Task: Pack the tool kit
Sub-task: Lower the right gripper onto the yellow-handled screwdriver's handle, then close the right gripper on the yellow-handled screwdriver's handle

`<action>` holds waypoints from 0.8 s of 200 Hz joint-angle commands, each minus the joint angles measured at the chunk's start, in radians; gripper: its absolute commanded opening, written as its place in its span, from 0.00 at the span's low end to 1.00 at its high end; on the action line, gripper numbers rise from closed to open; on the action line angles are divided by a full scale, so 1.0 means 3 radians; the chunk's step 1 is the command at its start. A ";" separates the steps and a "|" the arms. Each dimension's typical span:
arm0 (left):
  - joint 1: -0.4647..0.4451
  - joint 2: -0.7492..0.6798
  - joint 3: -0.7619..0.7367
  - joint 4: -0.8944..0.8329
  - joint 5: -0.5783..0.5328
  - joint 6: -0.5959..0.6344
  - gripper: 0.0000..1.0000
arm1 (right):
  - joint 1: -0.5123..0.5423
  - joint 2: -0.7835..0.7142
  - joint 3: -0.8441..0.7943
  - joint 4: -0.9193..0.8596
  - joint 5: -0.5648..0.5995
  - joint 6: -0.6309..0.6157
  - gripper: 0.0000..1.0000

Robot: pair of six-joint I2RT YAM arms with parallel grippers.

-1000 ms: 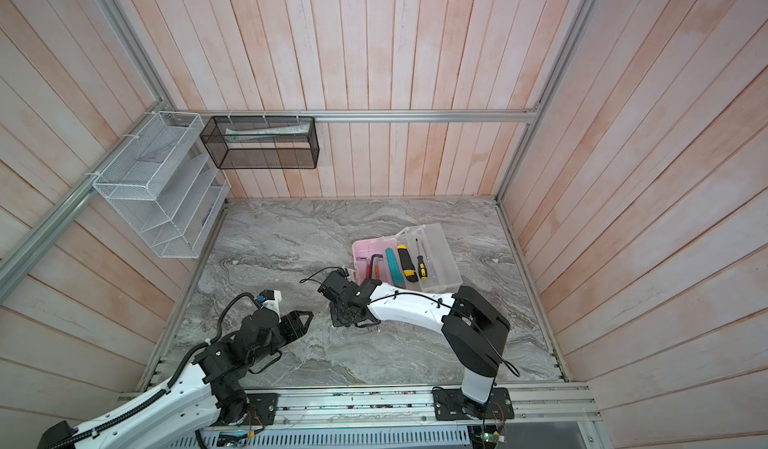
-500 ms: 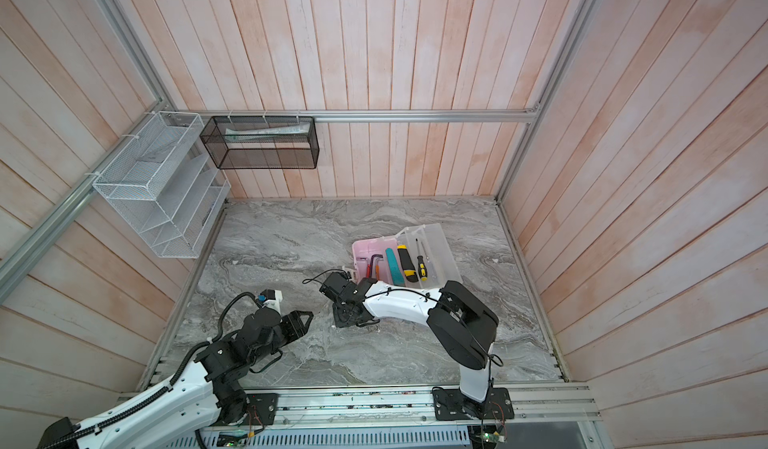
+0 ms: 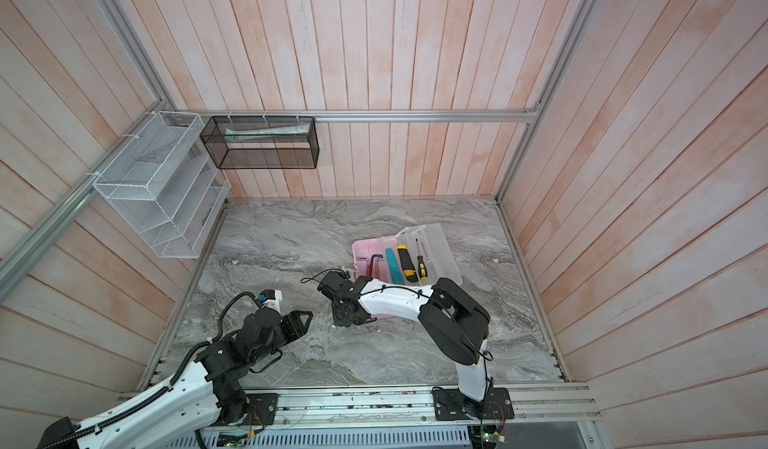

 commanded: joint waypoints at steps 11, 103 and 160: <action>0.0016 -0.0007 0.0042 -0.0015 -0.0130 0.0078 0.57 | -0.0036 0.0198 0.0063 -0.0099 0.0098 0.0049 0.34; 0.0018 -0.0015 -0.0009 0.0032 -0.0166 0.0081 0.57 | 0.0031 0.0414 0.0317 -0.0269 0.0320 0.0029 0.34; 0.0015 -0.0011 -0.0055 0.0073 -0.0155 0.0086 0.57 | 0.0182 0.0542 0.0556 -0.0503 0.0499 0.0013 0.34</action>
